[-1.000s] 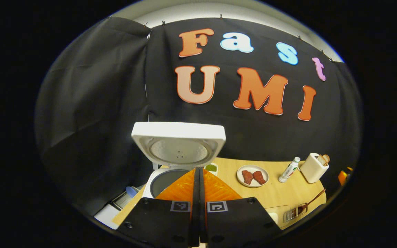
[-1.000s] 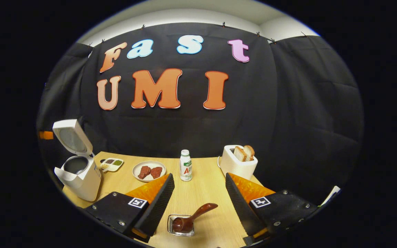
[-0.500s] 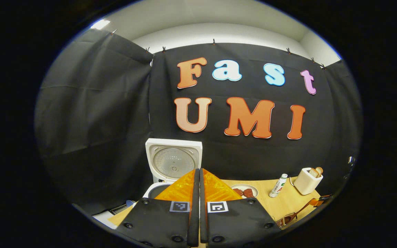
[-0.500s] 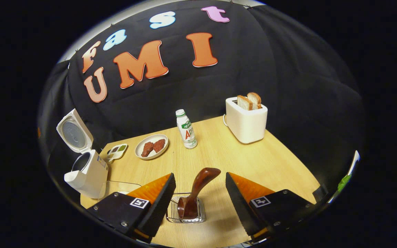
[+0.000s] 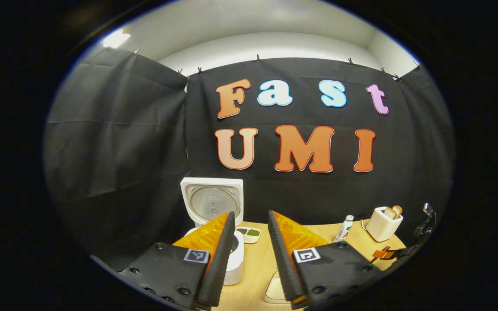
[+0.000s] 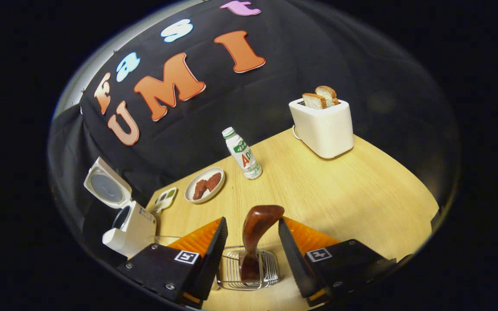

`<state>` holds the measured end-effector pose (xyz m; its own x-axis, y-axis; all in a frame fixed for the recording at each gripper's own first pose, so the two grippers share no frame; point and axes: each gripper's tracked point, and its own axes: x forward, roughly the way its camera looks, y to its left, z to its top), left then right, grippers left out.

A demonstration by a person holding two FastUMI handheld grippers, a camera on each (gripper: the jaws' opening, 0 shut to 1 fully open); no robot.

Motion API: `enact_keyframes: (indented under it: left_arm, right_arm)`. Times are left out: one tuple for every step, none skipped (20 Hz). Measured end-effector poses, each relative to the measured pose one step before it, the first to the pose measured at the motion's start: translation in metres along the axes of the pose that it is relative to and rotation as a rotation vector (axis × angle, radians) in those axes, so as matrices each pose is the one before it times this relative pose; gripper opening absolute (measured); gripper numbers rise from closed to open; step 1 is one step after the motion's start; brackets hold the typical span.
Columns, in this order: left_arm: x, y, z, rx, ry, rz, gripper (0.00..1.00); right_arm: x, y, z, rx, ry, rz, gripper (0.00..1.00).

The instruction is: Close the left gripper, press the button to open the rice cooker; take a wooden spoon from the chopstick holder with the right hand, scoop a spoonful of rice and pour it into the rice cooker, then put the wooden spoon back into the chopstick holder.

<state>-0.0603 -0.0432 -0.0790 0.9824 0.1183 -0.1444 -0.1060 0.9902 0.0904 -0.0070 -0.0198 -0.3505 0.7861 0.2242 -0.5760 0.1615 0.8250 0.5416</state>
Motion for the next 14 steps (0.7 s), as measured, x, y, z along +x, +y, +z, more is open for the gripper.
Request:
enact_keyframes:
  left_arm:
    - [-0.00073,-0.00133,-0.00044,0.0101,0.00088,0.00176,0.58]
    - [-0.00021,-0.0025,0.00049,0.00911,0.00223,-0.00313,0.54]
    - [0.0008,-0.00272,-0.00192,0.00745,0.00447,-0.00545,0.53]
    - [0.00031,-0.00204,-0.00071,0.00463,0.00376,-0.00676,0.53]
    - [0.00186,-0.00164,-0.00246,0.00264,0.00462,-0.00789,0.58]
    - [0.00168,-0.00121,-0.00209,-0.00325,0.0039,-0.00725,0.63]
    - [0.00037,0.00034,-0.00297,-0.00786,0.00535,-0.00918,0.63]
    - [0.00291,0.00041,-0.00104,-0.01407,0.00186,-0.01248,0.58]
    - [0.00329,-0.00084,-0.00248,-0.01188,0.00558,-0.01947,0.53]
    - [0.00325,0.00116,-0.00249,-0.00841,0.0032,-0.01837,0.53]
    - [0.00341,0.00211,-0.00252,-0.00036,0.00861,-0.02426,0.58]
    - [0.00363,0.00546,-0.00005,0.00601,0.00056,-0.01415,0.58]
    - [0.00477,0.00689,0.00292,0.00276,-0.00764,-0.01322,0.53]
    - [0.00263,0.00512,0.00115,-0.00289,-0.0016,-0.01435,0.55]
  right_arm:
    - [0.00328,-0.00074,-0.00161,0.02085,-0.00542,-0.00217,0.67]
    - [0.00181,-0.00186,-0.00212,0.01101,0.00462,-0.00703,0.61]
    - [-0.00168,-0.00147,-0.00117,0.01304,0.00258,-0.00579,0.47]
    - [-0.00148,0.00353,0.00006,0.02957,-0.00476,0.0115,0.39]
    - [-0.00476,0.0036,-0.00107,0.02858,0.00256,0.00525,0.33]
    - [-0.00366,-0.00031,-0.00166,0.0225,-0.00519,-0.00697,0.31]
    - [-0.00169,0.00184,-0.00037,0.00459,-0.00543,-0.00586,0.27]
    - [-0.00276,0.00372,-0.00147,-0.00506,-0.00362,-0.00412,0.25]
    - [-0.00394,0.00451,-0.00142,-0.01197,-0.00865,-0.00711,0.22]
    - [-0.00427,0.00483,0.00277,-0.0133,-0.01752,-0.00713,0.21]
    - [-0.00492,0.00724,0.00656,0.00113,-0.02332,-0.00221,0.2]
    - [-0.0076,0.00784,0.00634,0.006,-0.02667,-0.00362,0.19]
    - [-0.00578,0.00762,0.00855,-0.00489,-0.02829,-0.00925,0.19]
    - [-0.00691,0.00696,0.00312,-0.01489,-0.02314,-0.01233,0.19]
